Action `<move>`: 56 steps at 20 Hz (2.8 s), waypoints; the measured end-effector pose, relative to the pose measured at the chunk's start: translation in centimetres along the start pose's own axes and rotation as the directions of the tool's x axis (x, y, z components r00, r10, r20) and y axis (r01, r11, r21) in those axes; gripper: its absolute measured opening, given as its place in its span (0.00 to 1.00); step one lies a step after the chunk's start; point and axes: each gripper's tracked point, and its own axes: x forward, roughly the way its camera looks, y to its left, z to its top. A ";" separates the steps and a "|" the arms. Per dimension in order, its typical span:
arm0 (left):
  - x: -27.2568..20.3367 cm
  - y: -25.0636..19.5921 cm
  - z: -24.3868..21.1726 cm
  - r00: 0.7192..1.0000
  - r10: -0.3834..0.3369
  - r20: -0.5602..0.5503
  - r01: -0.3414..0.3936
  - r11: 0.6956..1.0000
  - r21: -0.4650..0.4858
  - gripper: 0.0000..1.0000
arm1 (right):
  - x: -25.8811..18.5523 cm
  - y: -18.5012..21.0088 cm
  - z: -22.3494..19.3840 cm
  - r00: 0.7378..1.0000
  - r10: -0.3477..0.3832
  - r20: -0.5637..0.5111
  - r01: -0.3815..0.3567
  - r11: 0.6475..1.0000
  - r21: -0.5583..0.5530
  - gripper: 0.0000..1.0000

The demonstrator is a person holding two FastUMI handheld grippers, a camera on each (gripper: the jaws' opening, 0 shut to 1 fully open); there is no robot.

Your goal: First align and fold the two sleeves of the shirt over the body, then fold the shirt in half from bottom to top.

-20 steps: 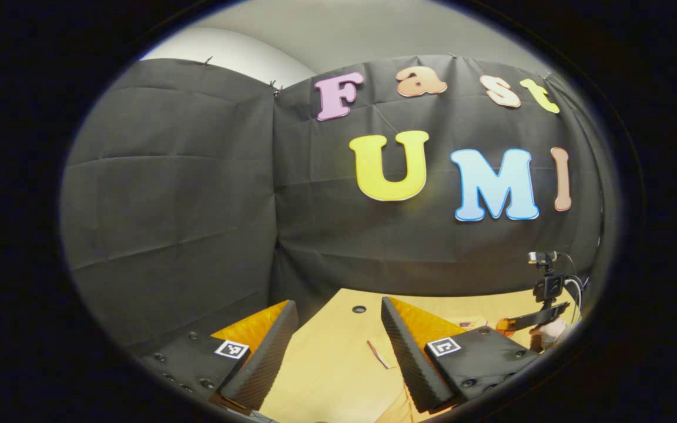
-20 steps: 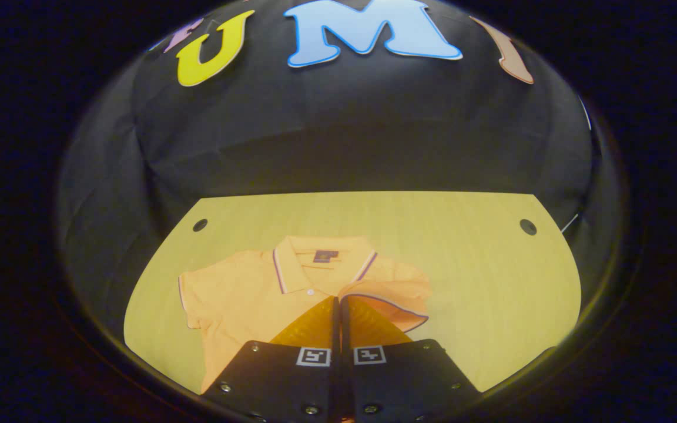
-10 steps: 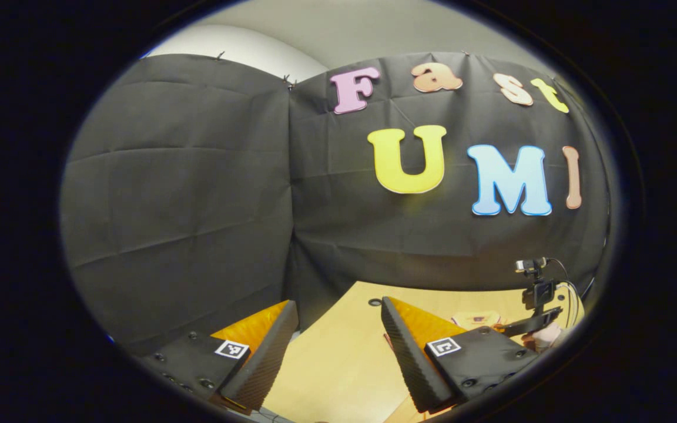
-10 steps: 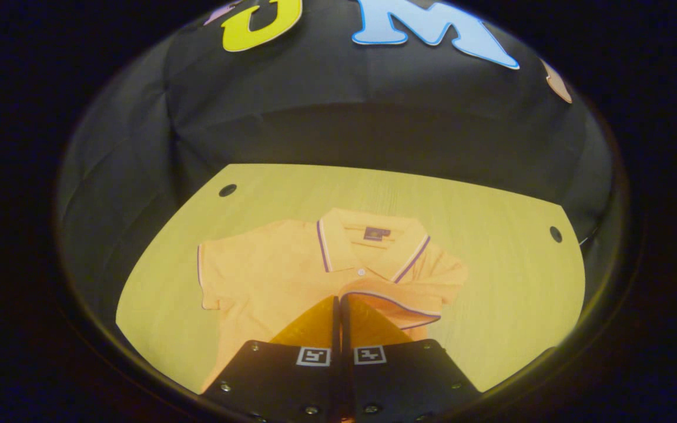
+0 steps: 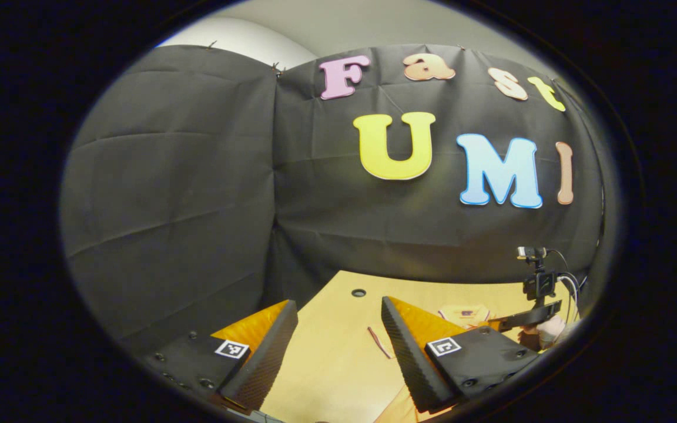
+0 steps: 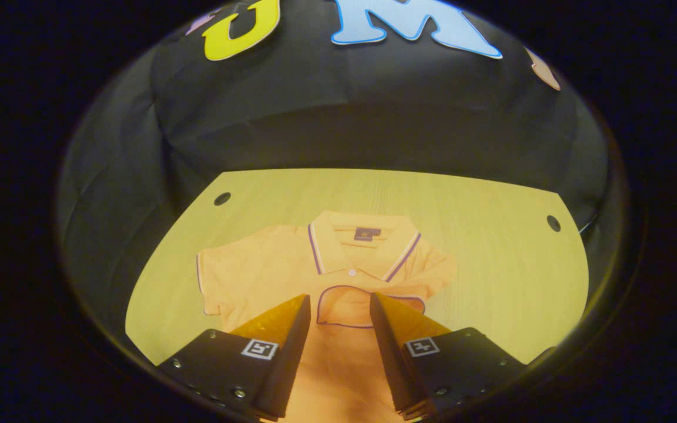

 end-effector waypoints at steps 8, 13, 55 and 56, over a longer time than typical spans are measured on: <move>8.1 -4.0 -4.4 0.990 -0.112 -0.080 0.112 0.994 -0.010 0.94 | -3.8 -2.0 1.9 0.997 -0.010 0.070 0.007 0.999 0.039 0.64; 13.8 -7.0 -7.3 0.975 -0.178 -0.134 0.183 0.983 0.021 0.95 | -6.4 -2.9 2.8 0.992 -0.019 0.127 0.006 0.995 0.103 0.64; 28.1 -11.7 -32.2 0.801 -0.118 -0.587 0.164 0.986 0.025 0.14 | -20.7 -13.8 -2.3 0.939 -0.307 0.154 0.236 0.902 0.361 0.68; 28.1 -11.7 -32.0 0.799 -0.112 -0.590 0.166 0.985 0.038 0.07 | -20.8 -13.8 -2.4 0.939 -0.308 0.153 0.236 0.900 0.365 0.68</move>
